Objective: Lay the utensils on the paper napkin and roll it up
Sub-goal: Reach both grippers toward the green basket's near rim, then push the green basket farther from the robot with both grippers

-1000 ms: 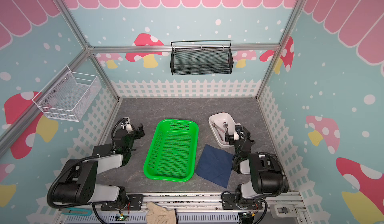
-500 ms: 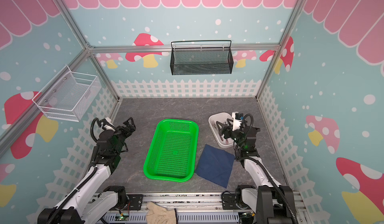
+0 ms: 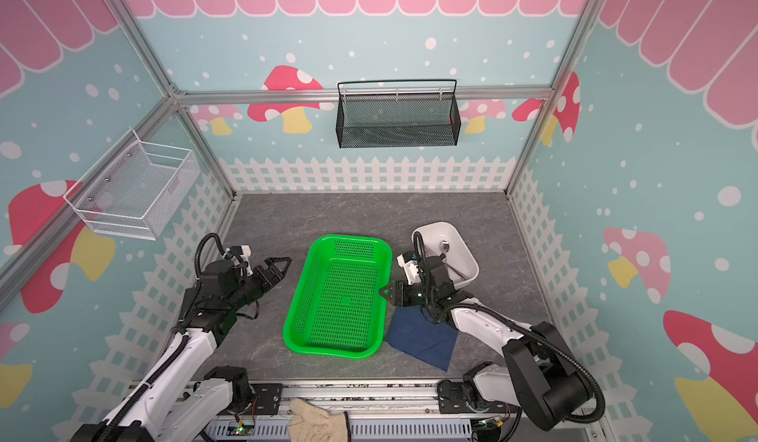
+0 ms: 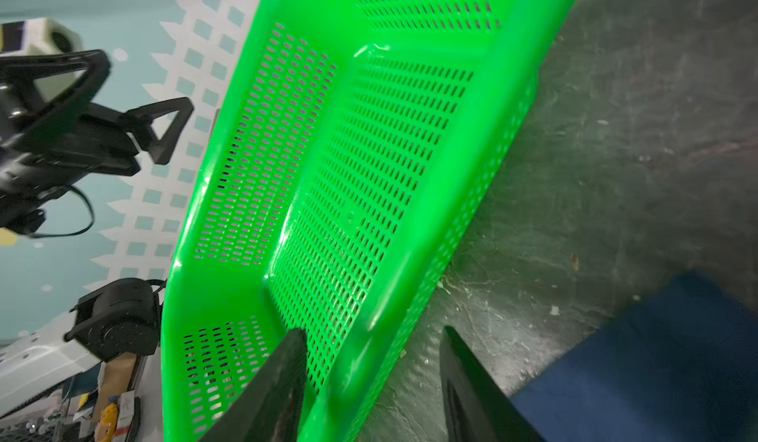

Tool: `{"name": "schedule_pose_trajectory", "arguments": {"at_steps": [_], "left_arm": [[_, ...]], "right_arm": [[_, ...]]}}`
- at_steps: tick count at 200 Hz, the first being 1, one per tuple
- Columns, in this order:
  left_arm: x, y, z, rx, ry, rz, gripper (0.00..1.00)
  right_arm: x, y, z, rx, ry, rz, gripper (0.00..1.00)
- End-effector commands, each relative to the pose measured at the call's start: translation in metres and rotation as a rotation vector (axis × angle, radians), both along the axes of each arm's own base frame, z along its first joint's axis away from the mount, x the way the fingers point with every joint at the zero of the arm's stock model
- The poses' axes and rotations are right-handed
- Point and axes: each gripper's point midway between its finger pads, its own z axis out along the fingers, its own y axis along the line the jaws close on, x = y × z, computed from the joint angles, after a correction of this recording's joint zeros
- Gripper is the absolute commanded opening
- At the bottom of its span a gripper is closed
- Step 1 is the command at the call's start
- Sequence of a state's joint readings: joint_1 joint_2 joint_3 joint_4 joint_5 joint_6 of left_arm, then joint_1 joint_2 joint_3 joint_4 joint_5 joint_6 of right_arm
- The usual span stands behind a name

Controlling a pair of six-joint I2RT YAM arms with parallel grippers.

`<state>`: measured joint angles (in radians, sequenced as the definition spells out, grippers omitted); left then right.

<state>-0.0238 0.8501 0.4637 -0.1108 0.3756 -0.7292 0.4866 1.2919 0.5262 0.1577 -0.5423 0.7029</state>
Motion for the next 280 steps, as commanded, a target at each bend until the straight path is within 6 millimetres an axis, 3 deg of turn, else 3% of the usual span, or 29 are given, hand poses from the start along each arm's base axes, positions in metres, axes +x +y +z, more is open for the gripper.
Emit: {"name": "schedule_pose_trajectory", "arguments": {"at_steps": [1,30,64,128,186,205,212,234,258,280], "left_arm": [[-0.007,-0.004,0.014,0.012,-0.012,-0.031,0.97],[-0.007,-0.007,0.02,0.017,-0.013,-0.048,0.96],[-0.012,-0.012,0.032,0.026,-0.025,-0.071,0.96],[-0.018,-0.018,0.052,0.032,-0.066,-0.083,0.96],[-0.022,-0.02,0.053,0.056,-0.068,-0.094,0.96],[-0.024,-0.023,0.053,0.05,-0.066,-0.106,0.96],[-0.025,-0.023,0.052,0.048,-0.062,-0.109,0.96],[-0.027,-0.025,0.05,0.047,-0.056,-0.117,0.96],[-0.028,-0.027,0.046,0.043,-0.048,-0.124,0.96],[-0.029,-0.031,0.043,0.04,-0.034,-0.145,0.96]], "right_arm": [[0.008,0.004,-0.002,-0.029,0.038,-0.051,0.5],[0.017,0.008,-0.009,-0.045,0.072,-0.082,0.33],[0.039,0.003,-0.008,-0.054,0.069,-0.198,0.2],[0.095,0.003,0.003,-0.061,0.031,-0.389,0.04],[0.171,0.015,0.007,-0.001,0.052,-0.613,0.02],[0.2,0.032,0.007,0.028,0.056,-0.628,0.03],[0.21,0.039,-0.006,0.014,0.073,-0.617,0.03],[0.238,0.057,-0.014,0.033,0.102,-0.628,0.03],[0.256,0.077,-0.023,0.056,0.138,-0.615,0.05],[0.263,0.095,-0.017,0.065,0.132,-0.568,0.06]]}}
